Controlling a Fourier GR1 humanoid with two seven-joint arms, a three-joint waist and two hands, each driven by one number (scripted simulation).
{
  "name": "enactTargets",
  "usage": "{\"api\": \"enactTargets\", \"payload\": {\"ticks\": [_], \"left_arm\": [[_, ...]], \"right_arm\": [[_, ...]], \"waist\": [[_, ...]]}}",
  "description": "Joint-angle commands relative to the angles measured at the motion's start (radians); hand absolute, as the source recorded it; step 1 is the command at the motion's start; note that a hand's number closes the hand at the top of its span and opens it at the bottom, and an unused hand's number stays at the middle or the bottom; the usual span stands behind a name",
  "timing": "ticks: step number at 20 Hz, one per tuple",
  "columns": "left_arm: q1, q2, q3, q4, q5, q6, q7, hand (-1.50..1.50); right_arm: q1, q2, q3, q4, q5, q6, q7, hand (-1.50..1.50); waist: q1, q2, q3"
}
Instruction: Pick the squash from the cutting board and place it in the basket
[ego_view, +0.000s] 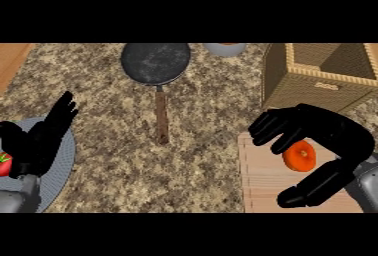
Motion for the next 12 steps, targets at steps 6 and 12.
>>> {"api": "enactTargets", "payload": {"ticks": [6, 12], "left_arm": [[-0.066, -0.051, 0.058, 0.135, -0.006, -0.026, -0.016, 0.0], [-0.065, -0.033, 0.047, 0.111, -0.014, -0.025, 0.006, 0.0]], "right_arm": [[0.155, -0.103, -0.011, -0.195, 0.141, 0.052, 0.051, -1.5], [-0.049, -0.347, -0.168, -0.218, 0.248, 0.071, 0.26, -1.5]], "waist": [[-0.029, -0.015, -0.005], [-0.031, -0.023, -0.007]]}}
